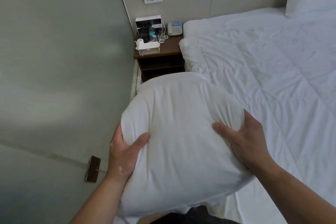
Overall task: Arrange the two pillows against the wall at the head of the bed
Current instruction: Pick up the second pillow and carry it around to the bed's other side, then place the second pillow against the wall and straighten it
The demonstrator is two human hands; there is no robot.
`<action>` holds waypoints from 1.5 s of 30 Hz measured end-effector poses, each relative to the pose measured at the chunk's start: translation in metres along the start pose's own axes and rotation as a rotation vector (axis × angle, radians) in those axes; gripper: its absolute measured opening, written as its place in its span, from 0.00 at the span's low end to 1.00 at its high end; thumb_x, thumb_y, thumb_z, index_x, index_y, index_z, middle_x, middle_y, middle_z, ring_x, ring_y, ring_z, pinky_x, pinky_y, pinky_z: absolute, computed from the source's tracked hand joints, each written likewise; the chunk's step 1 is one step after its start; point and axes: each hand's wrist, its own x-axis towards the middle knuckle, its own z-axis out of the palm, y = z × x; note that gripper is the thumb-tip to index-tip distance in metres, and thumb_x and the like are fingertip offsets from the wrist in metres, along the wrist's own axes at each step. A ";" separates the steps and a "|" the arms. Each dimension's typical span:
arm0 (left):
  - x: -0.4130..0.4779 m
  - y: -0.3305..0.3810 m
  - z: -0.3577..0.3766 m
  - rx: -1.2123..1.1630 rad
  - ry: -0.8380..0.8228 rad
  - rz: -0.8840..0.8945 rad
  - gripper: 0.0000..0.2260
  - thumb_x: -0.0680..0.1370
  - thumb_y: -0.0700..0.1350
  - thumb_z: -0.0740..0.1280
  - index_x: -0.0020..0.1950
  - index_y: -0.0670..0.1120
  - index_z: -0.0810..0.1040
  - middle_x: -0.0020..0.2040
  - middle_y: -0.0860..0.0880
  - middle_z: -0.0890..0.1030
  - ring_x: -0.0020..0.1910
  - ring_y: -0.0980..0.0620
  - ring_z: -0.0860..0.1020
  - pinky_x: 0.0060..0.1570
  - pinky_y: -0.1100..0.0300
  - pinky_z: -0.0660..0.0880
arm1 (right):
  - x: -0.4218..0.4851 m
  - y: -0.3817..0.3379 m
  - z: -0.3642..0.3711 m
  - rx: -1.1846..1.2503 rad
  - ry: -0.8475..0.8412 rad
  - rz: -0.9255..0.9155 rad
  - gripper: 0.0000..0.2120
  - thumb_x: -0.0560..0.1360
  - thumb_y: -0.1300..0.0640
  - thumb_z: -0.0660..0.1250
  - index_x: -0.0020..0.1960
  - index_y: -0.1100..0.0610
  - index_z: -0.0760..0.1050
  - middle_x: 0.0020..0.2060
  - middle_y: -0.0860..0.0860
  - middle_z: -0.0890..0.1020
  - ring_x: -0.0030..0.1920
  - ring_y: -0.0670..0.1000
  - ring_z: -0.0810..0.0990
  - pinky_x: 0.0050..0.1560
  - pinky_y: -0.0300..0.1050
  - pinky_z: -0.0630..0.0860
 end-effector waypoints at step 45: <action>0.758 0.231 0.490 0.067 -0.566 0.222 0.31 0.69 0.48 0.79 0.71 0.54 0.72 0.59 0.62 0.78 0.58 0.65 0.75 0.56 0.60 0.71 | 0.753 0.017 -0.025 0.038 0.559 0.166 0.20 0.68 0.50 0.79 0.58 0.44 0.77 0.48 0.35 0.82 0.47 0.28 0.78 0.43 0.21 0.69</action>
